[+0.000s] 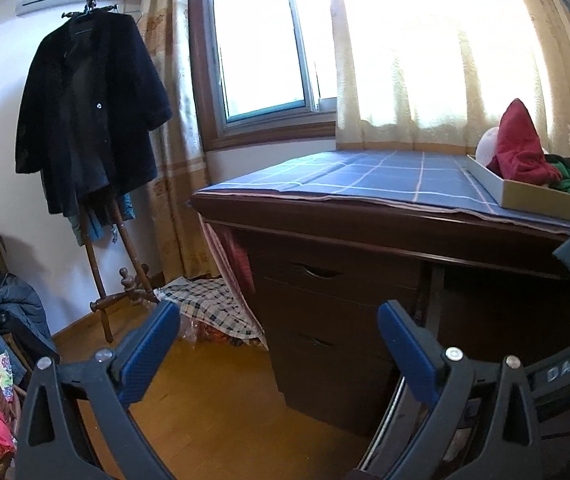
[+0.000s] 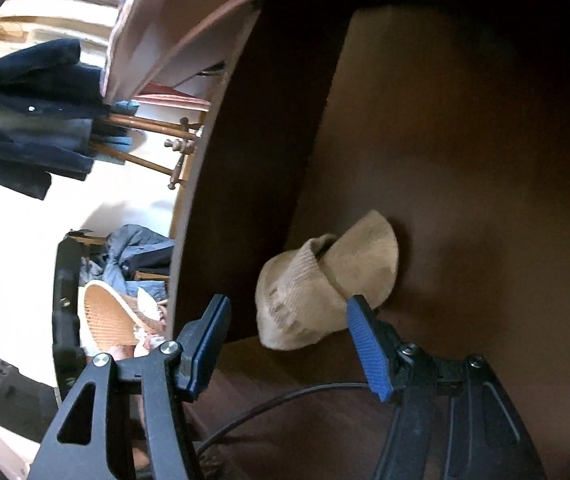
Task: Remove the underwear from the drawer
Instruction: 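Move the right gripper into the drawer toward the beige sock, then close the right gripper on the beige sock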
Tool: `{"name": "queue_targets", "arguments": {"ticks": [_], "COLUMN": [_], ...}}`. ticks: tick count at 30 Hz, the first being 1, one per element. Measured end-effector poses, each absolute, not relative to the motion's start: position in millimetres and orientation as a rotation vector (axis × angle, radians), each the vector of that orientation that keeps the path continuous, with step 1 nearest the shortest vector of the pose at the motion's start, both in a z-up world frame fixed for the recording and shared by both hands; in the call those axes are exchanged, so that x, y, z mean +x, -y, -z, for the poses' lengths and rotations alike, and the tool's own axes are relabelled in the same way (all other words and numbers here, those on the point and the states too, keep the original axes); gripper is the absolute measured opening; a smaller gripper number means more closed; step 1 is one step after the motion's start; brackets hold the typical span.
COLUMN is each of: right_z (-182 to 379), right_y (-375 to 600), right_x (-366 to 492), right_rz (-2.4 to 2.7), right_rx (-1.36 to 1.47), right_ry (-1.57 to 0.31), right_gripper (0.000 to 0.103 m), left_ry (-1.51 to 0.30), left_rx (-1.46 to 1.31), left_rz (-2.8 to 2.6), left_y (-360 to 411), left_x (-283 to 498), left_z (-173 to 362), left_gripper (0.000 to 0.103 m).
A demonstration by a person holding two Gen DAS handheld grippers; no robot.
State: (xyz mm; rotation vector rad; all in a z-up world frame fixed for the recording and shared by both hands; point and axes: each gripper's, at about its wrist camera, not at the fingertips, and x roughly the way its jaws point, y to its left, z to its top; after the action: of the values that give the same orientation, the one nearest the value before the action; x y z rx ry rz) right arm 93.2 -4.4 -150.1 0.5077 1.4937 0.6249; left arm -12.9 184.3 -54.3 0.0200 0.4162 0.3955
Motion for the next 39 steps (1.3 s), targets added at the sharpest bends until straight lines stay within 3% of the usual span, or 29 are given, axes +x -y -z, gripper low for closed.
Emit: {"name": "queue_targets", "arguments": {"ticks": [39], "right_z": [143.5], "right_y": [-40.7], "right_x": [101.3], "right_rz": [-0.521], "right_rx": [0.129], "right_ry": [-1.523], "right_gripper": [0.063], "left_ry": [-0.563], "left_rx": [0.024], "left_rz": [-0.475], "left_y": [-200.2], "left_x": [1.6], "left_z": [70.9], "left_gripper": [0.101]}}
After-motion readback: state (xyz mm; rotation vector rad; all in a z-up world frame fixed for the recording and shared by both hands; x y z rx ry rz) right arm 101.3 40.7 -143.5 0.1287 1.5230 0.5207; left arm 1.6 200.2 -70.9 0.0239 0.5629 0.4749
